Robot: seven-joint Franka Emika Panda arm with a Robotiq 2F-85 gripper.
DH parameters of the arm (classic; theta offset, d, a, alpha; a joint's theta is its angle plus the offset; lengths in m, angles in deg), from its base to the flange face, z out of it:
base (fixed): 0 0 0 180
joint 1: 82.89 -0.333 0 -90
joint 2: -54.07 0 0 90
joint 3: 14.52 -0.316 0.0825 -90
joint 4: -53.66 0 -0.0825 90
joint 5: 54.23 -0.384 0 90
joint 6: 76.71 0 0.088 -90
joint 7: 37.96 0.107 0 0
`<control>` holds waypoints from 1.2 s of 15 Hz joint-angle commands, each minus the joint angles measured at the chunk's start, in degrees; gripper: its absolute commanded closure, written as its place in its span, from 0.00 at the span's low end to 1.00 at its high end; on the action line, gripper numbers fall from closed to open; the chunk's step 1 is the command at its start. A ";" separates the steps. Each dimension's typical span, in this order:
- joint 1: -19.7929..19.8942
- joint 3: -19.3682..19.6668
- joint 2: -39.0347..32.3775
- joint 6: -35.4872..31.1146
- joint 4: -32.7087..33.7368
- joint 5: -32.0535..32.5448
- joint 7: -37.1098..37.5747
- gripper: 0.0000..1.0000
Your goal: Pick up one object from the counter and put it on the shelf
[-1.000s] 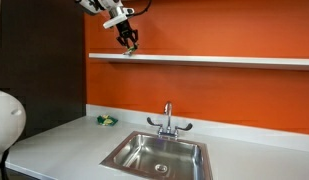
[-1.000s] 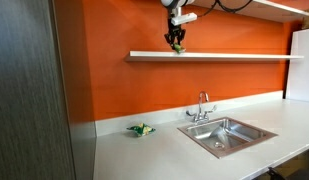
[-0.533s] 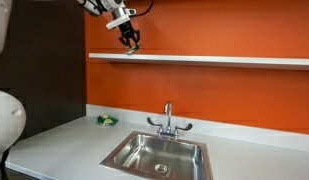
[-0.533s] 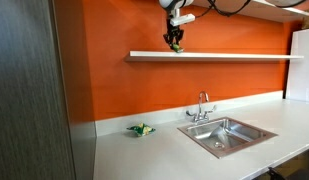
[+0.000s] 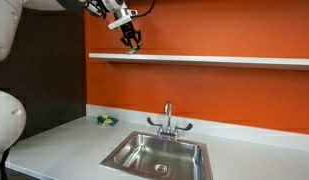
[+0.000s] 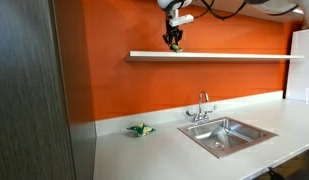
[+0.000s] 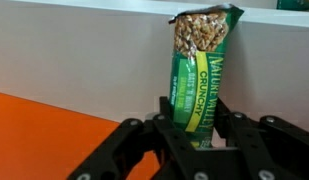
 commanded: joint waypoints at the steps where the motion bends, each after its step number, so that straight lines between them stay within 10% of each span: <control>1: -0.64 0.17 -2.87 3.42 5.54 0.98 -1.25 0.24; 4: -0.74 0.17 -3.13 3.93 6.39 1.00 -1.06 0.01; 18: -0.31 0.55 6.14 3.69 -5.11 0.17 2.18 0.00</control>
